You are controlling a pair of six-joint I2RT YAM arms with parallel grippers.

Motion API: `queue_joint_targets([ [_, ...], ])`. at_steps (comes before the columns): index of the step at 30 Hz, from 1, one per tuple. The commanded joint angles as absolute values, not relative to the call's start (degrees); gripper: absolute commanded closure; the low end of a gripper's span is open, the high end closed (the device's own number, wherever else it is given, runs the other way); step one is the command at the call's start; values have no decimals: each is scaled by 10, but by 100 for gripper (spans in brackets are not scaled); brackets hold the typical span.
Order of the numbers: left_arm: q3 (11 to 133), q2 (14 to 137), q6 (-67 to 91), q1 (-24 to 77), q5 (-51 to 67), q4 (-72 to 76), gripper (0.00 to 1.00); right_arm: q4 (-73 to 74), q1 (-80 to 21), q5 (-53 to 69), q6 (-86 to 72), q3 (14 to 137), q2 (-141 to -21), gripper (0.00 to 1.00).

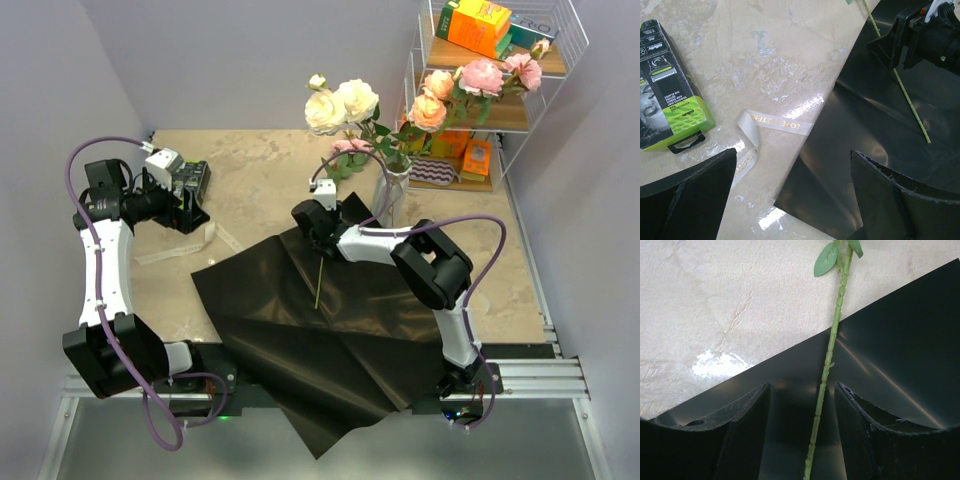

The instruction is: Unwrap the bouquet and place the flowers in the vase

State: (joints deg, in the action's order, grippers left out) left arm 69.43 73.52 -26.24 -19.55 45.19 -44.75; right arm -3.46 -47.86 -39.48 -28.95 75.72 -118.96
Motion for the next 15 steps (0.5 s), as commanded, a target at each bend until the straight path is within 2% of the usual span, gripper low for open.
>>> queue_joint_targets([
  [1,690,735,-276,-200,461,-446,1,-36,-472,-425,-323,762,-1194,43],
  [12,694,725,-285,-200,451,-450,1,-18,-464,-413,-343,777,-1227,46],
  [15,695,723,-286,-200,448,-450,1,-21,-463,-410,-347,773,-1227,52],
])
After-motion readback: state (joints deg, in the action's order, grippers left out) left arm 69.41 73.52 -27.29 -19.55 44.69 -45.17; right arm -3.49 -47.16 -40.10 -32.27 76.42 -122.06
